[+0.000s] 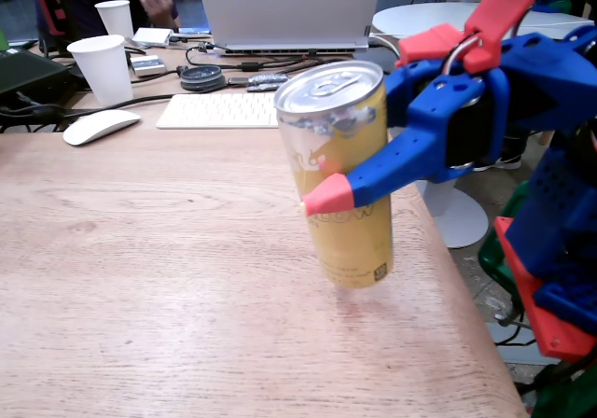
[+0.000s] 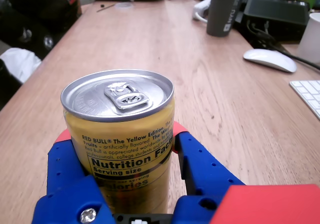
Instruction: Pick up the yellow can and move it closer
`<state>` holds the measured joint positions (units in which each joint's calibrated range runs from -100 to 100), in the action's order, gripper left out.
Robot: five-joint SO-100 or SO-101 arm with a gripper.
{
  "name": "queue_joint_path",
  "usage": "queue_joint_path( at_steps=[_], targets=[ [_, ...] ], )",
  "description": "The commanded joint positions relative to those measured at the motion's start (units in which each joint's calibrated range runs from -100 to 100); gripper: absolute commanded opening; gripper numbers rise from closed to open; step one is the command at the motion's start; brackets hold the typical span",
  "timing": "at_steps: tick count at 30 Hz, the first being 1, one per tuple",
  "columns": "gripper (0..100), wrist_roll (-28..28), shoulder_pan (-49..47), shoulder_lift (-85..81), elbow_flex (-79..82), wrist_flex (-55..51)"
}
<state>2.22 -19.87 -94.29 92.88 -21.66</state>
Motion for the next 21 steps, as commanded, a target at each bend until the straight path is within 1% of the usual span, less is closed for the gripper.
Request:
queue_joint_path(
  at_steps=[1,21],
  targets=[
    [13,0.0,0.2,-3.0,-6.2,0.3],
    [13,0.0,0.1,-3.0,-3.4,1.1]
  ],
)
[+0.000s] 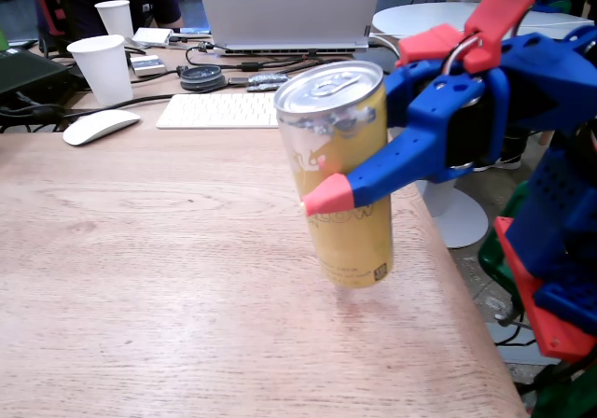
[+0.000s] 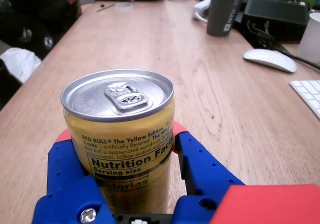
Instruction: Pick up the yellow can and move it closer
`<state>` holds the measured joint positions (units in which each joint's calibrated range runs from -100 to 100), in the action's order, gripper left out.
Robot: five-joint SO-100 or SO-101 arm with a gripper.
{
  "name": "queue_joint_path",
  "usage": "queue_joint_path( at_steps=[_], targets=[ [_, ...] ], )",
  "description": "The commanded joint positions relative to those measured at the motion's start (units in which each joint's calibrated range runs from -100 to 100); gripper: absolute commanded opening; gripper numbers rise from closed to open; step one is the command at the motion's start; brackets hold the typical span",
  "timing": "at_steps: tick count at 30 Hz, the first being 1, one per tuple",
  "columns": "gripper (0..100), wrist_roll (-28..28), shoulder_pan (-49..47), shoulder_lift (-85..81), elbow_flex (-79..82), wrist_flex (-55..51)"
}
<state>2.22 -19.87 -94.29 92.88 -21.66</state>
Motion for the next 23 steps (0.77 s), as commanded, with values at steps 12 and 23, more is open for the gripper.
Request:
queue_joint_path(
  at_steps=[12,23],
  targets=[
    [13,-0.1,-1.5,-3.0,-3.3,0.3],
    [13,-0.1,-0.9,-3.0,-1.2,1.1]
  ],
)
